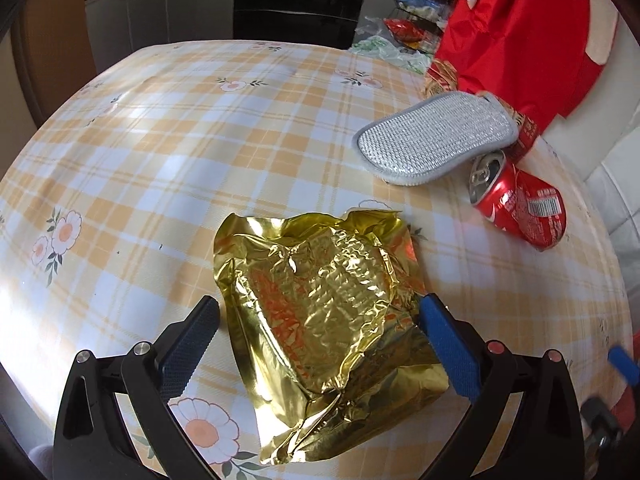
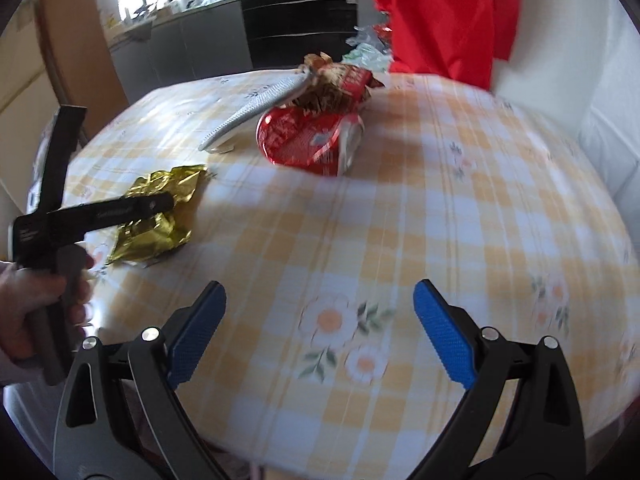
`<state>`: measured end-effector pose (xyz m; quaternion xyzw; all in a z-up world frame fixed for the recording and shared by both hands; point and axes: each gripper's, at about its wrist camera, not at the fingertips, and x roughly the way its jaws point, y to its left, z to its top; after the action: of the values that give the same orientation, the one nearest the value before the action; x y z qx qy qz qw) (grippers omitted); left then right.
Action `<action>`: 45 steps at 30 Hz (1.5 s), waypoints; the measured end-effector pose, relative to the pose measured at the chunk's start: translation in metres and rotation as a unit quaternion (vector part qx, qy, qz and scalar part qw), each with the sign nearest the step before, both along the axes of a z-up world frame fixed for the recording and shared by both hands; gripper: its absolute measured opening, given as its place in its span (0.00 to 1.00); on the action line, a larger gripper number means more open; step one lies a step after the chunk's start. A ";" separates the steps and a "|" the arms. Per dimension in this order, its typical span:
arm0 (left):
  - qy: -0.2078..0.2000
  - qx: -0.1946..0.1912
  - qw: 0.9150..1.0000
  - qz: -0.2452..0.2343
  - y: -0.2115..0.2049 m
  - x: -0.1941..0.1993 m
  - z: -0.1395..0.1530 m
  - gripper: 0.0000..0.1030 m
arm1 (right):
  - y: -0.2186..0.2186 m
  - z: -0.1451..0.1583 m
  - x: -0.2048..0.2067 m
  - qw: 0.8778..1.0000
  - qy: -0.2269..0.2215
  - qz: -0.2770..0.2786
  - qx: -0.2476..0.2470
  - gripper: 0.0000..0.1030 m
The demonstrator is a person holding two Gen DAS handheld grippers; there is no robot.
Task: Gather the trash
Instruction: 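Reach the left tool to the gold foil packet and grasp it, then grasp the red crushed Coke can with the right tool while the left tool lifts the foil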
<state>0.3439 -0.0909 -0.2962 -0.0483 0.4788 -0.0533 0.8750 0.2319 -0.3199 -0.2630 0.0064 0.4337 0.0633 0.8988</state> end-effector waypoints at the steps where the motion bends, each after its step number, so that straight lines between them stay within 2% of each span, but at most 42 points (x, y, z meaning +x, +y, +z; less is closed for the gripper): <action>1: -0.003 0.001 1.000 -0.008 0.000 -0.002 0.000 0.90 | 0.003 0.001 0.008 1.000 -0.004 0.014 -0.013 0.91; 3: -0.011 -0.008 1.000 -0.026 0.003 -0.007 0.002 0.87 | 0.010 0.004 0.022 0.998 -0.014 0.036 -0.048 0.91; 4: -0.011 -0.014 0.999 -0.031 0.006 -0.009 0.003 0.84 | 0.016 0.005 0.033 0.995 -0.025 0.053 -0.079 0.91; 6: -0.014 -0.036 0.999 -0.038 0.016 -0.015 0.006 0.76 | 0.023 0.007 0.044 0.991 -0.035 0.071 -0.112 0.91; 7: -0.013 -0.041 0.998 -0.040 0.020 -0.016 0.007 0.75 | 0.027 0.007 0.053 0.987 -0.039 0.078 -0.132 0.91; 12: -0.034 -0.054 0.997 -0.051 0.043 -0.031 0.018 0.74 | 0.044 -0.002 0.096 0.980 -0.042 0.097 -0.168 0.90; 17: -0.058 -0.068 0.995 -0.039 0.061 -0.037 0.036 0.74 | 0.067 -0.017 0.126 0.971 -0.040 0.109 -0.210 0.91; 20: -0.075 -0.070 0.994 -0.035 0.069 -0.039 0.047 0.74 | 0.079 -0.024 0.140 0.963 -0.040 0.112 -0.243 0.91; 24: -0.086 -0.072 0.993 -0.028 0.075 -0.042 0.056 0.74 | 0.091 -0.039 0.158 0.943 -0.035 0.115 -0.309 0.91; 25: -0.087 -0.073 0.993 -0.027 0.077 -0.043 0.058 0.74 | 0.090 -0.038 0.161 0.946 -0.043 0.113 -0.299 0.90; 27: -0.092 -0.072 0.993 -0.028 0.080 -0.045 0.062 0.75 | 0.085 -0.037 0.168 0.955 -0.027 0.105 -0.275 0.88; 28: -0.095 -0.069 0.993 -0.028 0.081 -0.047 0.063 0.75 | 0.082 -0.037 0.171 0.960 -0.017 0.106 -0.260 0.78; 30: -0.101 -0.067 0.992 -0.025 0.083 -0.050 0.064 0.75 | 0.078 -0.035 0.170 0.969 0.000 0.104 -0.226 0.65; 31: -0.100 -0.070 0.992 -0.023 0.084 -0.053 0.064 0.75 | 0.074 -0.034 0.168 0.971 0.006 0.095 -0.217 0.63; 34: -0.093 -0.081 0.992 -0.018 0.086 -0.060 0.059 0.75 | 0.069 -0.028 0.150 0.975 -0.014 0.092 -0.202 0.49; 37: -0.085 -0.079 0.993 -0.022 0.083 -0.069 0.054 0.75 | 0.064 -0.017 0.129 0.977 -0.036 0.093 -0.186 0.40; 45: -0.099 -0.072 0.992 -0.034 0.078 -0.090 0.067 0.75 | 0.056 0.011 0.075 0.982 -0.079 0.093 -0.142 0.37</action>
<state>0.2541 -0.0129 -0.2293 -0.0893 0.3859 -0.1218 0.9101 0.3065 -0.2635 -0.2518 -0.1669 0.3647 0.0843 0.9121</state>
